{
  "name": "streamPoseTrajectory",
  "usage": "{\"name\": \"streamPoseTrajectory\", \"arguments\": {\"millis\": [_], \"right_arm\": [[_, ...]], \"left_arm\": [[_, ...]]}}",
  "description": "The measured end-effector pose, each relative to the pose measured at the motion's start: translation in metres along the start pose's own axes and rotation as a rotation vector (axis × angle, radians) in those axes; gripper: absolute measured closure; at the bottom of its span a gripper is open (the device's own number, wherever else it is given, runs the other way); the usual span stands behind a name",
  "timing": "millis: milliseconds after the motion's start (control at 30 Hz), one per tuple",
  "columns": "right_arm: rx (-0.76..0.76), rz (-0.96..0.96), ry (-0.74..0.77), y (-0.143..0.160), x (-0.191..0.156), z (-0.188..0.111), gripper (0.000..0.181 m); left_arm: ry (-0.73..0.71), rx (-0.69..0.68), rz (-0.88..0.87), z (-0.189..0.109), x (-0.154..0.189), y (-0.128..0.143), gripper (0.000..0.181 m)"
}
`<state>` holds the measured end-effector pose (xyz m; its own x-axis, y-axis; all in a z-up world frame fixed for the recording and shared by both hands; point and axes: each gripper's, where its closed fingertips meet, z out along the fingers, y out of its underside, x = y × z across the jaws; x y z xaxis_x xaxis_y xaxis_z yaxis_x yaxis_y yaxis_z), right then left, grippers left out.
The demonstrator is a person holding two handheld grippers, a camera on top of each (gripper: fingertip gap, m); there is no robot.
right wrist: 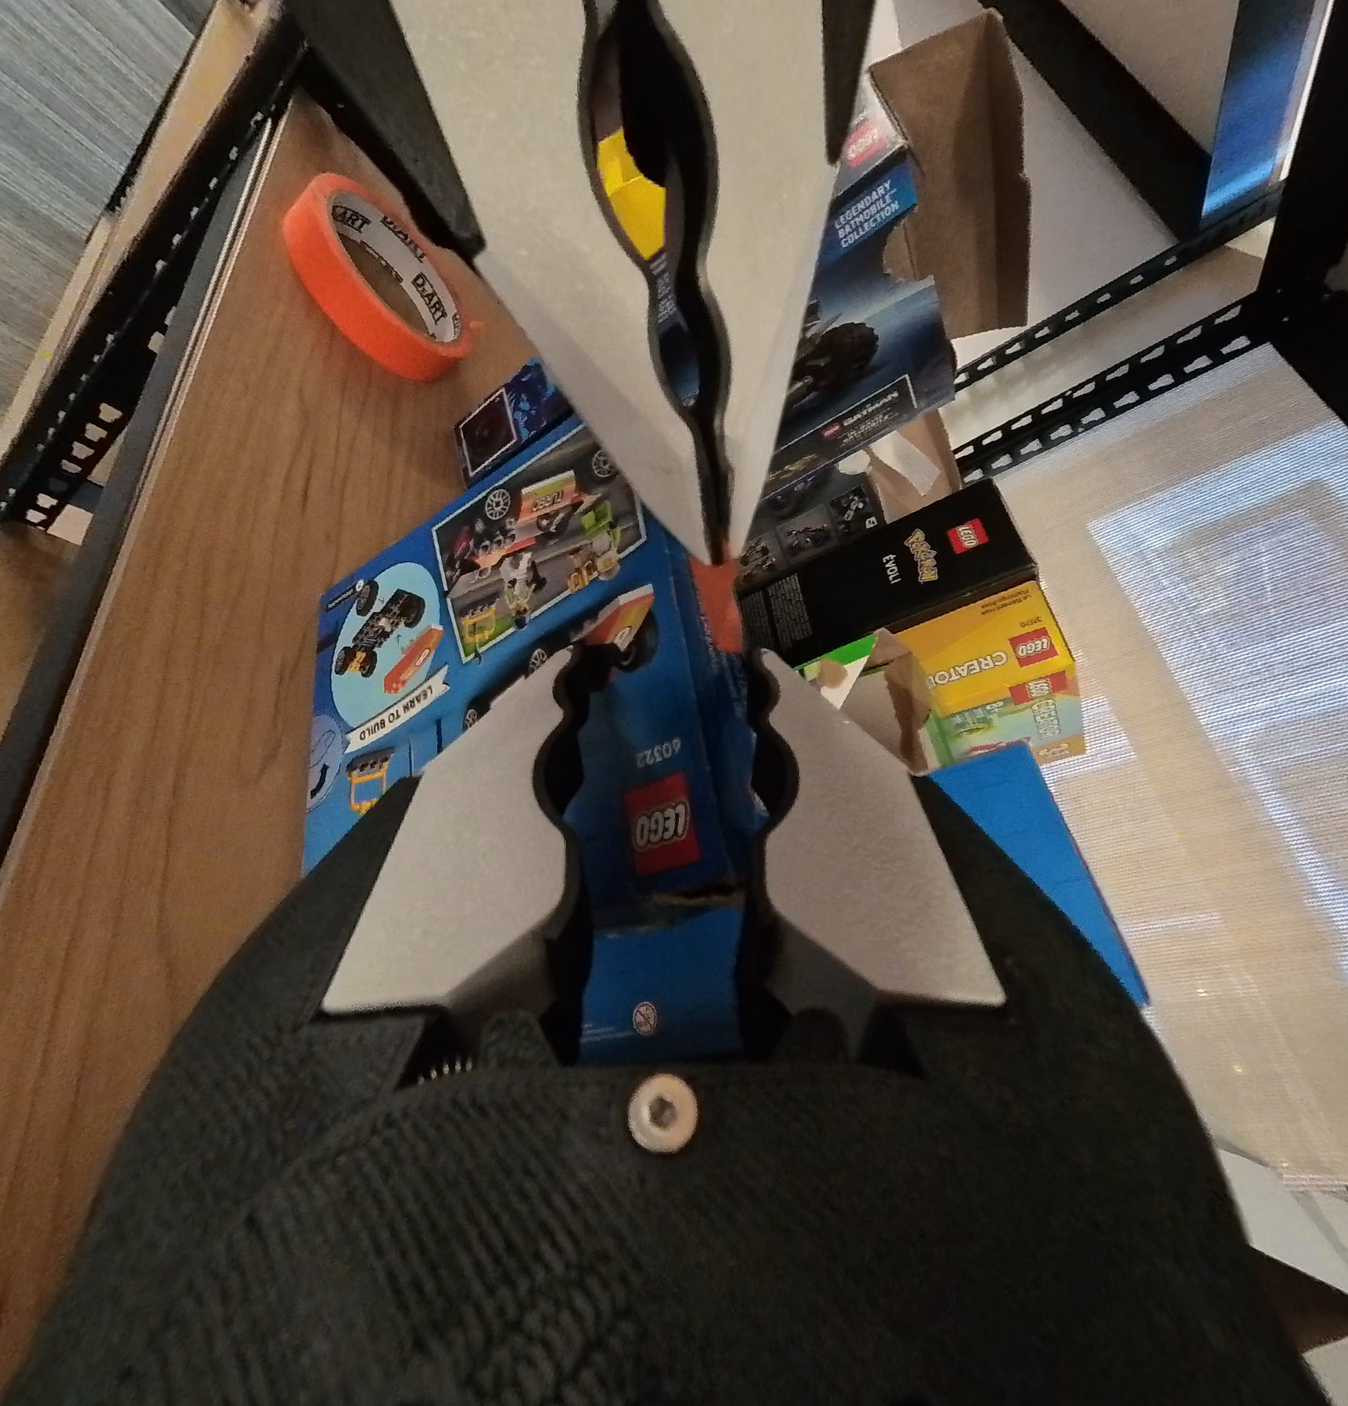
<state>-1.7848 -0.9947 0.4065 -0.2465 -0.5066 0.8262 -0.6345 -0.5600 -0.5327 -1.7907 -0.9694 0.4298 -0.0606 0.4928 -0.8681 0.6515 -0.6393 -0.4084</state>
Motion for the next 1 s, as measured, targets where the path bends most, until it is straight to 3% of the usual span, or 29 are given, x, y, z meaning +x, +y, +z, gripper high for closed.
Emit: {"name": "streamPoseTrajectory", "arguments": {"millis": [167, 433, 533, 733, 1000], "right_arm": [[-0.018, -0.076, 0.02, -0.002, 0.005, -0.002, 0.128], [-0.169, -0.251, -0.128, 0.014, -0.006, -0.006, 0.107], [-0.24, -0.291, -0.172, 0.019, -0.003, -0.012, 0.108], [-0.147, -0.348, -0.25, 0.018, 0.0, -0.017, 0.13], [-0.107, -0.3, -0.263, 0.019, -0.003, -0.007, 0.136]], "left_arm": [[-0.006, 0.001, 0.007, -0.002, -0.001, 0.001, 0.181], [-0.007, 0.021, -0.031, -0.008, -0.003, 0.008, 0.181], [-0.011, 0.016, -0.032, -0.007, -0.005, 0.011, 0.181], [-0.017, 0.026, -0.041, -0.006, -0.009, 0.015, 0.181], [-0.019, 0.027, -0.045, -0.005, -0.014, 0.021, 0.181]]}}
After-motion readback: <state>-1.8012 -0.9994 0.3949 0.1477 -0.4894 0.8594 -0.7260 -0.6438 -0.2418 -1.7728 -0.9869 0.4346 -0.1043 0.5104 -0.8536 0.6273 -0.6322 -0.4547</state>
